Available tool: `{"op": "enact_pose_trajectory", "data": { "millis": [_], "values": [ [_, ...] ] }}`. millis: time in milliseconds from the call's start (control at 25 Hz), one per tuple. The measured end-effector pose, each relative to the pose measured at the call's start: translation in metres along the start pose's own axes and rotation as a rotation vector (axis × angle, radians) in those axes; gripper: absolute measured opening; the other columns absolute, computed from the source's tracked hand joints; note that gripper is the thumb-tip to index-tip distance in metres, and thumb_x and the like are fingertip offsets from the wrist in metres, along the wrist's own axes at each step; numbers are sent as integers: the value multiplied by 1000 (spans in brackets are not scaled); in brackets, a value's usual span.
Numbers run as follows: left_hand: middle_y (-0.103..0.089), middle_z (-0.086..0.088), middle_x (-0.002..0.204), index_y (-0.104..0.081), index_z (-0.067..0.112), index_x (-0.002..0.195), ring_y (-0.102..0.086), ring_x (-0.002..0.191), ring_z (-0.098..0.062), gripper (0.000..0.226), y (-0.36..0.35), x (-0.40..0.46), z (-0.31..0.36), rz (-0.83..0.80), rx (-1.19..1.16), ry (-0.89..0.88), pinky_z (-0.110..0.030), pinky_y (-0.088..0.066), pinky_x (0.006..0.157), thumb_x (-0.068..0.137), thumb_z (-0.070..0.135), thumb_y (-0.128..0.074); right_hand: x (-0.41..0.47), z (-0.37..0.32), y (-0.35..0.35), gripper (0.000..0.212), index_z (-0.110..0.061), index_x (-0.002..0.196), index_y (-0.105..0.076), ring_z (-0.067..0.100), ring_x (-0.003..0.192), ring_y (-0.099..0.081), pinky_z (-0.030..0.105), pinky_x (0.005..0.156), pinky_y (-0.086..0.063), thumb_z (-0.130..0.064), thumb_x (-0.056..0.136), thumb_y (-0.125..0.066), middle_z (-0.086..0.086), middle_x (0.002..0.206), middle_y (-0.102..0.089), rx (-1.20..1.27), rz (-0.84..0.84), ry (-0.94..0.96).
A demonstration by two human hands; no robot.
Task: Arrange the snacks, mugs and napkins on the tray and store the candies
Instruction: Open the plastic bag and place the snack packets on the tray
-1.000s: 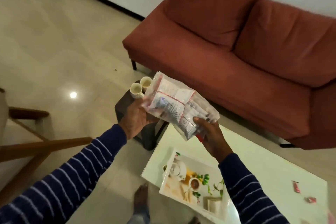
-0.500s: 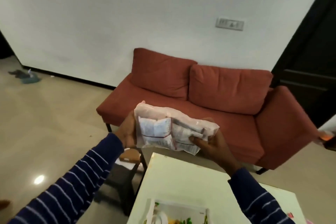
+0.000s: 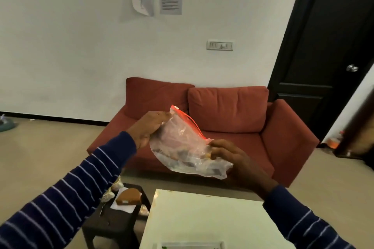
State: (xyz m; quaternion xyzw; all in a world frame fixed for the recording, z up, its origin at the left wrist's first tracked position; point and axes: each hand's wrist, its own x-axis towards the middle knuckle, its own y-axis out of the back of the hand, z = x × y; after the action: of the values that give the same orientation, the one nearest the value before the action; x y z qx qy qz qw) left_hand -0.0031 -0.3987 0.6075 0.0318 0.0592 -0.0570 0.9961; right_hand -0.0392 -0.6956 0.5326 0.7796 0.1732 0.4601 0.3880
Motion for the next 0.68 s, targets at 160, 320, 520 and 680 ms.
{"op": "enact_pose_trajectory", "data": {
  "millis": [160, 320, 520, 680],
  "values": [
    [-69, -11, 89, -71, 10, 96, -66, 82, -24, 26, -21, -6, 7, 73, -108, -242, -35, -59, 70, 101, 26, -52, -4, 2, 18, 36, -26, 115, -59, -11, 134, -29, 16, 107, -39, -41, 82, -61, -18, 142, -39, -71, -68, -83],
    [-55, -7, 73, -61, 9, 91, -53, 63, -15, 26, -30, -11, 13, 92, -24, -438, -31, -48, 59, 103, 28, -48, 9, 4, 46, 56, -25, 121, -60, 7, 141, -35, 33, 111, -39, -54, 77, -78, -10, 150, -41, 27, -33, -136],
    [-48, 1, 66, -60, 11, 76, -41, 57, -11, 30, -44, -13, 18, 172, 199, -595, -25, -38, 52, 103, 18, -49, 86, -21, 60, 44, -15, 130, -62, 14, 126, -54, 29, 106, -42, -36, 92, -66, 5, 132, -63, 13, 300, -143],
    [-71, -8, 87, -70, 8, 96, -64, 75, -25, 22, -48, -17, 17, 257, 384, -706, -41, -54, 63, 101, 18, -52, 137, -40, 54, 31, -14, 123, -70, -4, 99, -59, 6, 88, -42, -26, 94, -64, 3, 112, -75, 28, 293, -117]
  ]
}}
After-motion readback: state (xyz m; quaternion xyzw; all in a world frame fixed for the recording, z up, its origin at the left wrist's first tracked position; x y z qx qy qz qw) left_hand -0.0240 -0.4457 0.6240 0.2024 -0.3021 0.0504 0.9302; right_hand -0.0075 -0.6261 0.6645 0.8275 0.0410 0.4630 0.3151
